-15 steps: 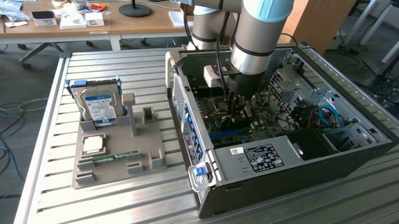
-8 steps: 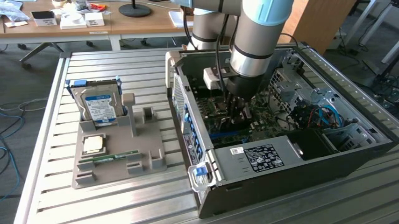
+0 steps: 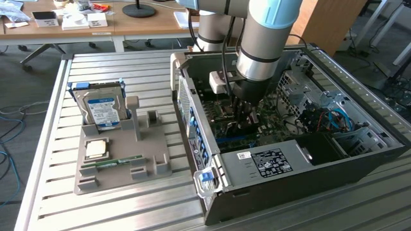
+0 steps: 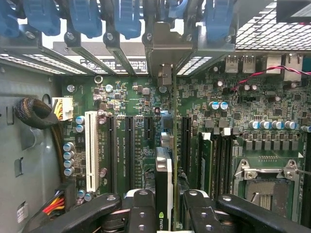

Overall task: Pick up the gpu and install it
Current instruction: 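Insert the gpu into the slot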

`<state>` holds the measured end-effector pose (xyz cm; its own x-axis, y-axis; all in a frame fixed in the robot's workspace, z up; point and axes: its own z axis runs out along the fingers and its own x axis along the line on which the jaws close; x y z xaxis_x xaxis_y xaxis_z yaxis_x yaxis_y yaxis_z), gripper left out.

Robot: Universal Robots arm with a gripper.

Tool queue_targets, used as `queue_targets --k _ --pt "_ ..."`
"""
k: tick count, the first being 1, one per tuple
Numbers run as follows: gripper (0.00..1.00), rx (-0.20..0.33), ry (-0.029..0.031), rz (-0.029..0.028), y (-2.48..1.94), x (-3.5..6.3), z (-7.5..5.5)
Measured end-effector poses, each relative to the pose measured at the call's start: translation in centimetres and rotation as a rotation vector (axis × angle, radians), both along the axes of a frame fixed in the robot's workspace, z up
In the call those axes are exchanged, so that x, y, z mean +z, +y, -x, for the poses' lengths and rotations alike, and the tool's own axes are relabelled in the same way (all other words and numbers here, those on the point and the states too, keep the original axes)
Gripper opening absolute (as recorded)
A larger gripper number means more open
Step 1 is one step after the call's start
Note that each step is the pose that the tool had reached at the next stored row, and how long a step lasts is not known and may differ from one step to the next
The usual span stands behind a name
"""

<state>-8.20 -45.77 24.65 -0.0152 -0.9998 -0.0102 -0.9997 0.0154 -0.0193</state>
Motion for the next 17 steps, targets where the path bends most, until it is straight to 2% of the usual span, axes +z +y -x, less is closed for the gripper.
queue_targets --k 8,17 --pt "0.27 0.000 -0.0010 -0.0017 0.02 0.04 -0.01" --pt "0.27 0.000 -0.0015 -0.0003 0.01 0.06 0.21"
